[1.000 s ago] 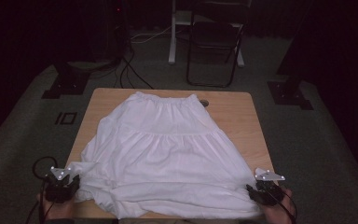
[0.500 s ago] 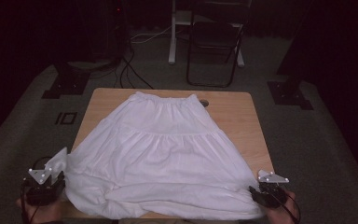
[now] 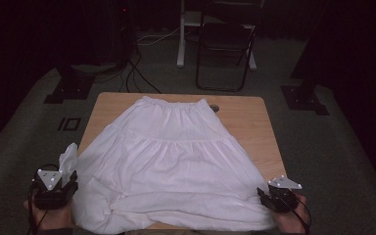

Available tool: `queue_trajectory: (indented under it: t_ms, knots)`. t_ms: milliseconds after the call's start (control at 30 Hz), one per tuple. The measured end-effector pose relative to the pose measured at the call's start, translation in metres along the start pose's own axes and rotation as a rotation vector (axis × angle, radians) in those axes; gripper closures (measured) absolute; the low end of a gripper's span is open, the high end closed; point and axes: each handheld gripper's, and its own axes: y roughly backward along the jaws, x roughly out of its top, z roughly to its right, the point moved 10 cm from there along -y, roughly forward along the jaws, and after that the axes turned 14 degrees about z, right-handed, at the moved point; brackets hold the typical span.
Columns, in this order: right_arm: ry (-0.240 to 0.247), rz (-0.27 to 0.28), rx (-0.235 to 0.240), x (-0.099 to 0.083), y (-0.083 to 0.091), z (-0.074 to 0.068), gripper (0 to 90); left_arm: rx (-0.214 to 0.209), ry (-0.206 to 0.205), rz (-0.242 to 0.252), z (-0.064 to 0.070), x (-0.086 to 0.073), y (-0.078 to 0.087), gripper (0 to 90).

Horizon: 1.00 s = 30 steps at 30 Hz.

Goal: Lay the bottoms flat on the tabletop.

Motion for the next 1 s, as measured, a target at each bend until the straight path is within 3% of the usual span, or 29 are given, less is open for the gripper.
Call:
queue_trajectory:
  t_ms: [267,400,567,700,800,900,1000]
  knots:
    - [0.002,-0.006,0.005,-0.001,-0.001,-0.001,50.9,0.024,0.010,0.030,-0.009,0.009,0.008,49.1]
    - [0.000,-0.012,0.005,-0.003,-0.002,0.000,50.6,0.001,0.008,0.036,-0.005,0.011,0.009,48.2]
    - [-0.006,-0.042,0.004,-0.010,-0.005,0.002,49.3,-0.083,0.011,-0.001,0.015,0.001,-0.003,48.2]
    - [-0.013,-0.071,0.010,-0.018,-0.008,0.003,47.5,-0.163,-0.014,-0.073,0.040,-0.020,-0.020,48.3]
    - [-0.020,-0.082,0.014,-0.021,-0.009,0.002,47.3,-0.208,-0.030,-0.121,0.058,-0.034,-0.033,48.2]
    - [-0.018,-0.078,0.009,-0.019,-0.010,0.002,47.2,-0.247,-0.039,-0.138,0.072,-0.038,-0.042,48.2]
    - [-0.018,-0.066,0.009,-0.014,-0.012,0.001,47.1,-0.272,-0.053,-0.170,0.079,-0.043,-0.054,47.5]
